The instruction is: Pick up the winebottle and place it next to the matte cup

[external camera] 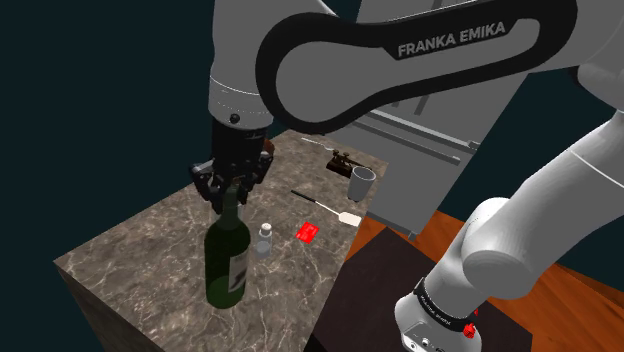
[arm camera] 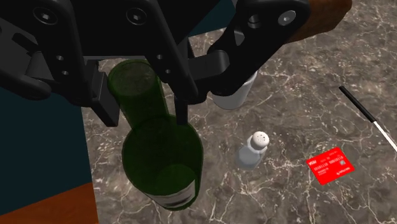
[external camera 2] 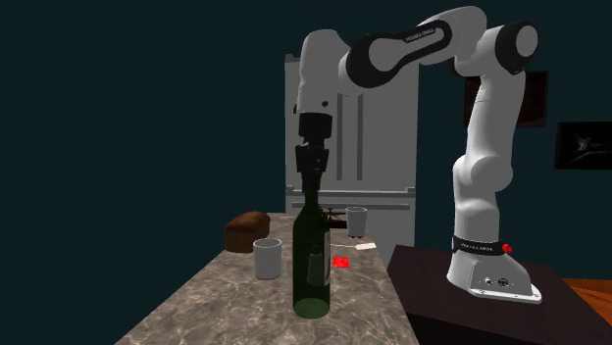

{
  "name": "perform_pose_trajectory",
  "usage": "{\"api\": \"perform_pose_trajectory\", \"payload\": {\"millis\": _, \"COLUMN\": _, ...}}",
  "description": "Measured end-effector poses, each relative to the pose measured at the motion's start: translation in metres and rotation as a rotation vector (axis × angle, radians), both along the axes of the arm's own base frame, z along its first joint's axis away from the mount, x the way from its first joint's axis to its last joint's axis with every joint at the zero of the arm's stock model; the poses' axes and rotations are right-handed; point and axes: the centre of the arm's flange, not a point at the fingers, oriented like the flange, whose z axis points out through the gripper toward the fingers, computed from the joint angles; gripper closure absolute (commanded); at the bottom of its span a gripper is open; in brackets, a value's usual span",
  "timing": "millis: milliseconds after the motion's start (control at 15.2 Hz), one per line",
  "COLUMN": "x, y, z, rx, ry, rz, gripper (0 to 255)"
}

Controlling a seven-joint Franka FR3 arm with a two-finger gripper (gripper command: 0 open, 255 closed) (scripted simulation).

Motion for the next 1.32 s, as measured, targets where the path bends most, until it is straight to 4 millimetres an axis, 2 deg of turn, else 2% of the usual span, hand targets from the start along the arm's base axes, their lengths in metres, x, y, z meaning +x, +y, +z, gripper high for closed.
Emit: {"api": "perform_pose_trajectory", "payload": {"millis": 1320, "x": 0.001, "y": -0.001, "z": 0.106, "rx": 0.0, "ry": 0.0, "rz": 0.0, "gripper": 255}}
